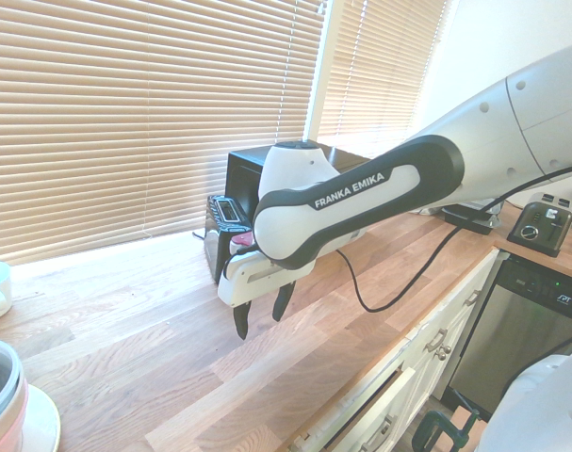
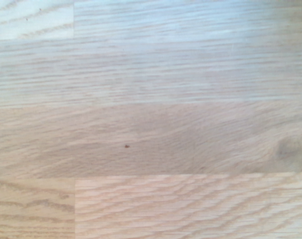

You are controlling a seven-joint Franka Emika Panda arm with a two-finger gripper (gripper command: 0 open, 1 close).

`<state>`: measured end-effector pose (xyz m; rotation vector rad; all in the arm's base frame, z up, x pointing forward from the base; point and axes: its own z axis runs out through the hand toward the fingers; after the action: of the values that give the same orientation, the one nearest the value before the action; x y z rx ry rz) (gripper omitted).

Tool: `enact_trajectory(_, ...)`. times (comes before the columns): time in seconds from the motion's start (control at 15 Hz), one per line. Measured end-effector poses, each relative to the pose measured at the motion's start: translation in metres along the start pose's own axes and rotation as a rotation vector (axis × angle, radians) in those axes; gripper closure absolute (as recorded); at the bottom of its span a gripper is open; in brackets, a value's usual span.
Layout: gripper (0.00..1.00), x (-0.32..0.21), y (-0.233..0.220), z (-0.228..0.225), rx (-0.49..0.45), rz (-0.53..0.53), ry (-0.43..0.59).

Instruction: Press the toaster

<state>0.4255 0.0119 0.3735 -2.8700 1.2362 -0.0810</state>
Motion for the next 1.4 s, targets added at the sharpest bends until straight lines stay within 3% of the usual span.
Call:
enact_trajectory(0.4,0.00,0.002,-0.001,0.000,-0.001,0.011,0.020)
enact_trajectory(0.6,0.00,0.014,-0.001,-0.009,0.031,-0.019,0.077)
enact_trajectory(1.07,0.00,0.065,-0.021,-0.075,0.071,-0.094,0.230)
enact_trajectory(1.4,0.00,0.104,-0.046,-0.092,0.086,-0.118,0.268)
